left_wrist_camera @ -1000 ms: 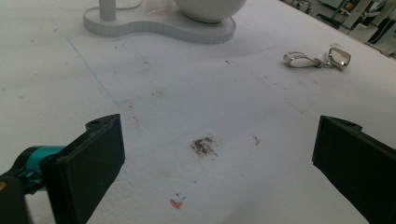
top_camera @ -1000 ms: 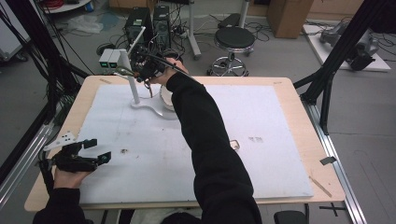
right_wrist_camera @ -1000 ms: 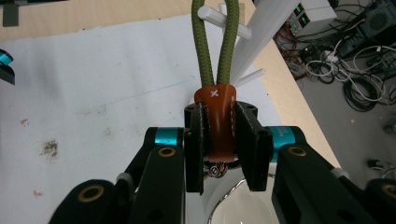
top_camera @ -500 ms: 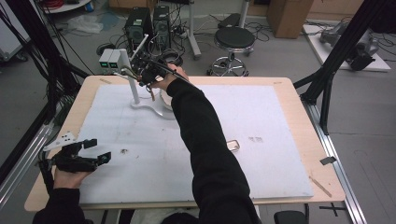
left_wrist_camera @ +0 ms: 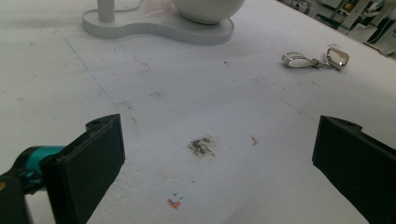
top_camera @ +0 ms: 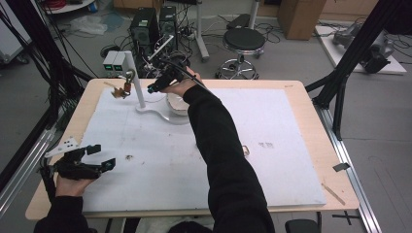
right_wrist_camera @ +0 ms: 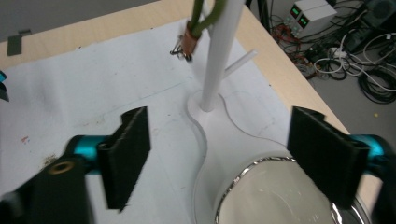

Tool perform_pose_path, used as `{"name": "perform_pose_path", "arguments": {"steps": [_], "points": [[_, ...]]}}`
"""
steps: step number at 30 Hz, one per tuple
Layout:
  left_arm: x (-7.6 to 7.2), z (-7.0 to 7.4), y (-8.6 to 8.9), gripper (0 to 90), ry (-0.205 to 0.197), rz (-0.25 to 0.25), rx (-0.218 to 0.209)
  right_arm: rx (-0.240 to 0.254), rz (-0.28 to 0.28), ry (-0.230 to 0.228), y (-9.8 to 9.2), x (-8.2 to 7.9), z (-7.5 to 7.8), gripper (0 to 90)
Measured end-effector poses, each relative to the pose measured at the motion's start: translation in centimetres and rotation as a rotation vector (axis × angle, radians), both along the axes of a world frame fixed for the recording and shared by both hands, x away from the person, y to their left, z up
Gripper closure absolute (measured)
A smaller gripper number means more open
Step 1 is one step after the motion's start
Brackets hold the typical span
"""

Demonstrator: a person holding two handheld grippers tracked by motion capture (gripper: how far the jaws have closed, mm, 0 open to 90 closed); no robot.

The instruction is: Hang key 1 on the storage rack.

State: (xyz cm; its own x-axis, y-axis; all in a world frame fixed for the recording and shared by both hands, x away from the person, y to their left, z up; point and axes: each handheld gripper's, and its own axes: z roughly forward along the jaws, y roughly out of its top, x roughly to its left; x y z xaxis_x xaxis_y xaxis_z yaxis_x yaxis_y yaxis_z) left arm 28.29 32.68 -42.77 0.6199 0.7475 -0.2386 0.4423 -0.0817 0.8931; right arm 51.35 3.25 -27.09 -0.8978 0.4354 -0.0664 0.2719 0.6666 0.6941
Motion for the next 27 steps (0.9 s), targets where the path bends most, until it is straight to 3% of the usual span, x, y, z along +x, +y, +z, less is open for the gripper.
{"name": "perform_pose_path", "arguments": {"steps": [7, 12, 27], "points": [[-0.1, 0.0, 0.0, 2.8, 0.004, -0.003, 0.008, 0.029, -0.04, -0.003, -2.2, -0.1, 0.2, 2.2], [-0.1, 0.0, 0.0, 2.8, 0.002, -0.001, 0.01, 0.023, -0.089, 0.006, -4.0, -0.5, -0.4, 0.5], [-0.2, 0.0, -0.2, 2.8, 0.004, 0.006, 0.027, 0.044, -0.141, 0.023, -9.9, -1.2, -1.3, 0.5]]}}
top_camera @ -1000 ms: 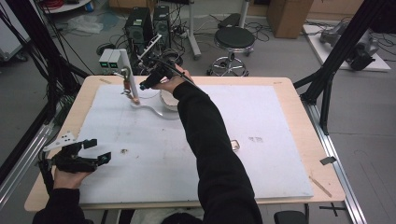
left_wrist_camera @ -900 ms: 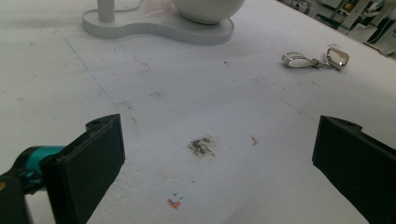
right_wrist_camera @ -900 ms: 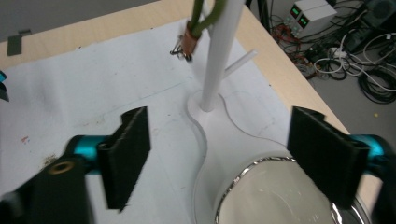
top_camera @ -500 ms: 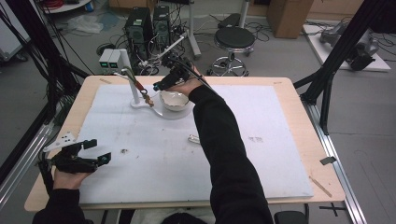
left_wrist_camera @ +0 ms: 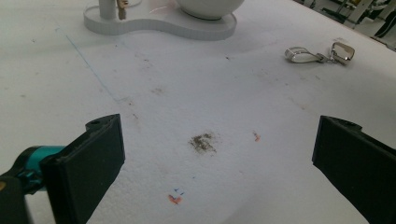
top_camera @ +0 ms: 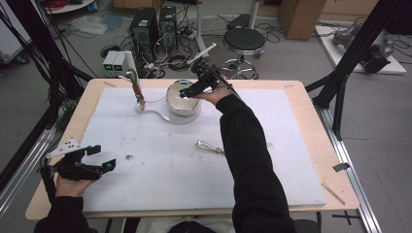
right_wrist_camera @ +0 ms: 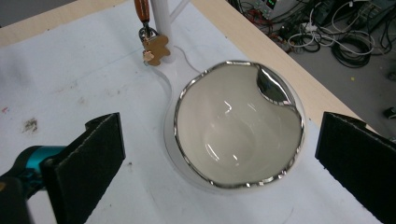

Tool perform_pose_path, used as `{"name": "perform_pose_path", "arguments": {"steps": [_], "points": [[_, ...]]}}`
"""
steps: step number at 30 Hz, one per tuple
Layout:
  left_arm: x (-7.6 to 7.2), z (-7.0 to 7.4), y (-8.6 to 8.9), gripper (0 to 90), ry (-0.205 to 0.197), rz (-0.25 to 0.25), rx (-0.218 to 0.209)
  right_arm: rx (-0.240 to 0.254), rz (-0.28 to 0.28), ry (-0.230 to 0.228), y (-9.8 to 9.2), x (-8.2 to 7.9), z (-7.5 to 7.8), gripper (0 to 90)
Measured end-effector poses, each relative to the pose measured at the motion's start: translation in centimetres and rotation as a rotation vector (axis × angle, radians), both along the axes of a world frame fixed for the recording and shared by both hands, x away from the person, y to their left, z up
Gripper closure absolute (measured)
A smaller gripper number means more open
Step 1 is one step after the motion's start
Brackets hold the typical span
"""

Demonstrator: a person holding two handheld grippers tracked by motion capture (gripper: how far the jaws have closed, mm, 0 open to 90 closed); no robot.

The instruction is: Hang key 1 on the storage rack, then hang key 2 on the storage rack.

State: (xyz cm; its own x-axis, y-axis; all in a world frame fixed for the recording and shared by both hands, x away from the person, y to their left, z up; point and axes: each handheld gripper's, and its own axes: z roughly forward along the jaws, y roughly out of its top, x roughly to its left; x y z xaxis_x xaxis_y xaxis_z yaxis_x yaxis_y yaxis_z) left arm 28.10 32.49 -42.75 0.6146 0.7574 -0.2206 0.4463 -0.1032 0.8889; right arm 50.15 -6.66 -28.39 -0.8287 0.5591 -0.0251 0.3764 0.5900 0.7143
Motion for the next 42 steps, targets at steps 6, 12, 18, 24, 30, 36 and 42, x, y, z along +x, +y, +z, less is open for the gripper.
{"name": "perform_pose_path", "arguments": {"steps": [6, 12, 18, 24, 30, 36, 42], "points": [[0.0, 0.0, 0.0, 2.8, 0.0, 0.001, 0.005, -0.011, -0.015, 0.027, -2.2, -1.0, -1.1, 0.5], [-0.1, 0.0, -0.1, 2.8, 0.005, -0.001, 0.008, -0.043, -0.038, 0.073, -4.9, -2.1, -3.7, 0.6], [0.0, 0.0, -0.1, 2.8, 0.004, 0.003, 0.008, -0.069, -0.05, 0.109, -7.5, -3.5, -6.5, 0.6], [0.1, -0.1, -0.1, 2.8, 0.006, 0.005, 0.005, -0.077, -0.051, 0.126, -9.3, -5.1, -8.5, 0.6], [0.1, -0.1, 0.0, 2.8, 0.006, 0.006, 0.002, -0.082, -0.044, 0.128, -9.7, -6.2, -9.4, 0.6], [0.1, -0.1, 0.0, 2.8, 0.006, 0.005, 0.006, -0.1, -0.02, 0.118, -9.6, -7.0, -9.5, 0.6], [0.0, -0.1, 0.0, 2.8, 0.007, 0.007, 0.003, -0.158, -0.004, 0.153, -9.6, -7.9, -11.4, 0.6]]}}
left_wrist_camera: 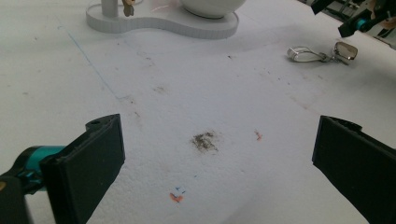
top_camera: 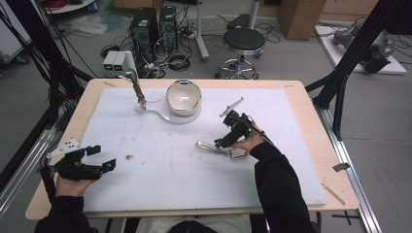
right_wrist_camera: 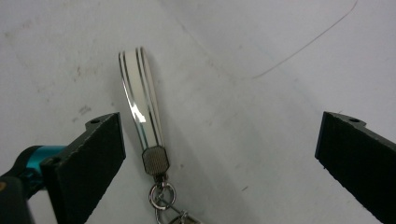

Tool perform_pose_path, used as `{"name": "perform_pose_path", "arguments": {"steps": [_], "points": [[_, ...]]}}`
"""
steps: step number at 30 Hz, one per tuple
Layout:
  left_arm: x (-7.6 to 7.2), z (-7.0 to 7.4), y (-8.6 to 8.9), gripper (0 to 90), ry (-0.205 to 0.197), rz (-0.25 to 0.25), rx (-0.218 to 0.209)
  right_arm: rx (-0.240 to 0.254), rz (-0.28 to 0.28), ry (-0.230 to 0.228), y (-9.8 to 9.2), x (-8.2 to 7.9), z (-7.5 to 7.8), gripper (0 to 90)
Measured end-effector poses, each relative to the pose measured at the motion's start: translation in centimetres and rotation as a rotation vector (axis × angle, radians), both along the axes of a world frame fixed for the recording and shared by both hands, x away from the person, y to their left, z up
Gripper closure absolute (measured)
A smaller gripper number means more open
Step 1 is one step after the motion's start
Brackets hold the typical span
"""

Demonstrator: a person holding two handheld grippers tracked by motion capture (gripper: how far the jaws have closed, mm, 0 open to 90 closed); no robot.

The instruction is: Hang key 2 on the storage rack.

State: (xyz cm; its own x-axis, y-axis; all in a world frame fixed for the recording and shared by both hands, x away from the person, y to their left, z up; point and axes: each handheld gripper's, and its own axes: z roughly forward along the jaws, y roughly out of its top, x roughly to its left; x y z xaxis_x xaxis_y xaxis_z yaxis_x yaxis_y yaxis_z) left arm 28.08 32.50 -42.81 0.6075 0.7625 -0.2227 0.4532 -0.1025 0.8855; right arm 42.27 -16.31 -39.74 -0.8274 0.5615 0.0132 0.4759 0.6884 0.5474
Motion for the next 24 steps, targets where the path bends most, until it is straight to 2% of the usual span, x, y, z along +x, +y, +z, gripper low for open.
{"name": "perform_pose_path", "arguments": {"steps": [7, 14, 16, 20, 24], "points": [[0.0, 0.0, 0.0, 2.8, 0.001, -0.002, 0.002, -0.017, 0.004, 0.04, -0.8, -1.0, -1.7, 0.7], [0.0, 0.0, 0.0, 2.8, 0.002, -0.001, 0.001, -0.013, 0.043, 0.033, -0.5, -1.8, -2.1, 4.6], [0.1, -0.1, 0.0, 2.8, 0.003, -0.001, 0.002, -0.01, 0.051, 0.028, -0.4, -1.9, -2.3, 7.2], [0.1, -0.1, 0.0, 2.8, 0.003, -0.002, 0.001, -0.009, 0.09, 0.042, 0.2, -2.0, -2.6, 19.4], [0.1, -0.1, 0.0, 2.8, 0.004, -0.002, 0.002, -0.018, 0.107, 0.036, 0.7, -2.1, -3.0, 28.7]]}}
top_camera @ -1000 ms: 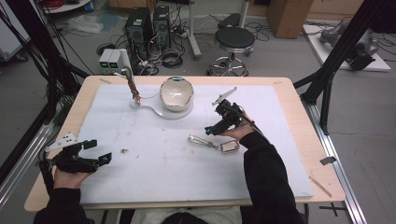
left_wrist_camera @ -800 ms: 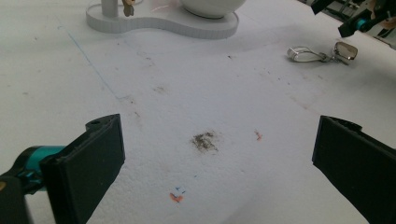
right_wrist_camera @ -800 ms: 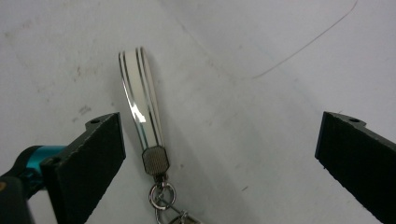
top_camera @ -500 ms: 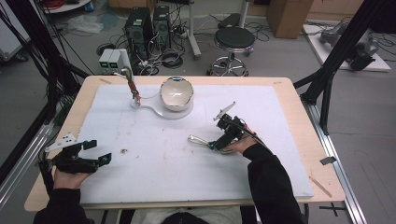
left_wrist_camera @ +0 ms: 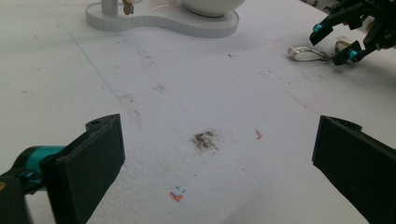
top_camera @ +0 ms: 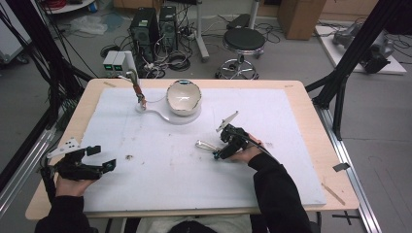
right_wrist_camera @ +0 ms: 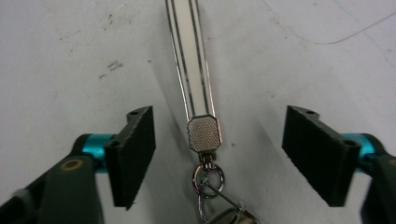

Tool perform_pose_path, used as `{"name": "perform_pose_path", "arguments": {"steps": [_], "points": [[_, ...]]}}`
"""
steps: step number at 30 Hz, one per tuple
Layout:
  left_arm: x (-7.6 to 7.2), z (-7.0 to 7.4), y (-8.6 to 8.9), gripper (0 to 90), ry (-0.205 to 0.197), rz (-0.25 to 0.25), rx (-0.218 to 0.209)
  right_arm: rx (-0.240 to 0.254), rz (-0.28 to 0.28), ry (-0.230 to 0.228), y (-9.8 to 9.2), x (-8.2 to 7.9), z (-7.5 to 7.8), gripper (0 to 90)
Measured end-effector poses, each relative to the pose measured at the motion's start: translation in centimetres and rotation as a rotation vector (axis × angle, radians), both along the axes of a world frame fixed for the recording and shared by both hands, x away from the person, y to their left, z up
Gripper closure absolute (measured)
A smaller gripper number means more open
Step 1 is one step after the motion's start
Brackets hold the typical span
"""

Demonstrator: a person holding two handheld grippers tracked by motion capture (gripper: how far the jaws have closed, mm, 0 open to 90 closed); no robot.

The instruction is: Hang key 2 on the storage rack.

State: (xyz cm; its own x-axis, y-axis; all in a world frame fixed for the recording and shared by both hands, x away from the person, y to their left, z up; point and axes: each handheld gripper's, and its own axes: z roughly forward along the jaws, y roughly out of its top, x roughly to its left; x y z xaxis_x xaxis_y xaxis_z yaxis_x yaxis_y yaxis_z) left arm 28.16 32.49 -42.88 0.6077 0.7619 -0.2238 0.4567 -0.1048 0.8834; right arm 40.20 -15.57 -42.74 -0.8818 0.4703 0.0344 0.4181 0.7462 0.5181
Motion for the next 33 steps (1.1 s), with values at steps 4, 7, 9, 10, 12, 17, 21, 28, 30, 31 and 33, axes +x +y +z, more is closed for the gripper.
{"name": "perform_pose_path", "arguments": {"steps": [4, 7, 9, 10, 12, 17, 21, 28, 30, 31, 33], "points": [[0.0, 0.0, 0.0, 2.8, 0.001, -0.001, 0.001, -0.012, 0.004, -0.024, 0.3, -0.1, -0.2, 36.8], [0.0, 0.0, 0.0, 2.8, -0.001, 0.001, 0.001, 0.004, 0.029, -0.022, 0.2, -0.1, 0.1, 48.1], [0.0, 0.0, 0.0, 2.8, -0.001, 0.001, 0.002, -0.019, 0.054, -0.06, 0.5, -0.4, 0.1, 52.5], [0.0, 0.0, 0.0, 2.8, -0.001, 0.001, 0.002, -0.025, 0.067, -0.071, 0.7, -0.6, 0.1, 56.2], [0.0, 0.0, 0.0, 2.8, -0.001, 0.0, 0.002, -0.027, 0.093, -0.069, 0.8, -0.8, 0.2, 66.0], [0.0, 0.0, 0.0, 2.8, -0.002, 0.002, 0.001, -0.039, 0.126, -0.083, 1.0, -1.2, 0.3, 73.7], [0.0, 0.0, 0.0, 2.8, -0.003, 0.002, 0.0, -0.03, 0.122, -0.072, 0.9, -1.1, 0.3, 74.1], [0.0, 0.0, 0.0, 2.8, -0.004, 0.004, -0.005, -0.018, 0.1, -0.074, 0.4, -1.1, 0.7, 74.1], [0.0, 0.0, 0.0, 2.8, -0.004, 0.003, -0.003, 0.004, 0.096, -0.08, 0.1, -1.0, 0.9, 74.1], [-0.1, 0.0, 0.0, 2.8, -0.005, 0.005, -0.004, 0.01, 0.085, -0.075, 0.0, -1.0, 1.1, 74.1], [-0.1, 0.1, 0.0, 2.8, -0.005, 0.005, -0.005, 0.024, 0.072, -0.079, -0.4, -1.0, 1.5, 74.1]]}}
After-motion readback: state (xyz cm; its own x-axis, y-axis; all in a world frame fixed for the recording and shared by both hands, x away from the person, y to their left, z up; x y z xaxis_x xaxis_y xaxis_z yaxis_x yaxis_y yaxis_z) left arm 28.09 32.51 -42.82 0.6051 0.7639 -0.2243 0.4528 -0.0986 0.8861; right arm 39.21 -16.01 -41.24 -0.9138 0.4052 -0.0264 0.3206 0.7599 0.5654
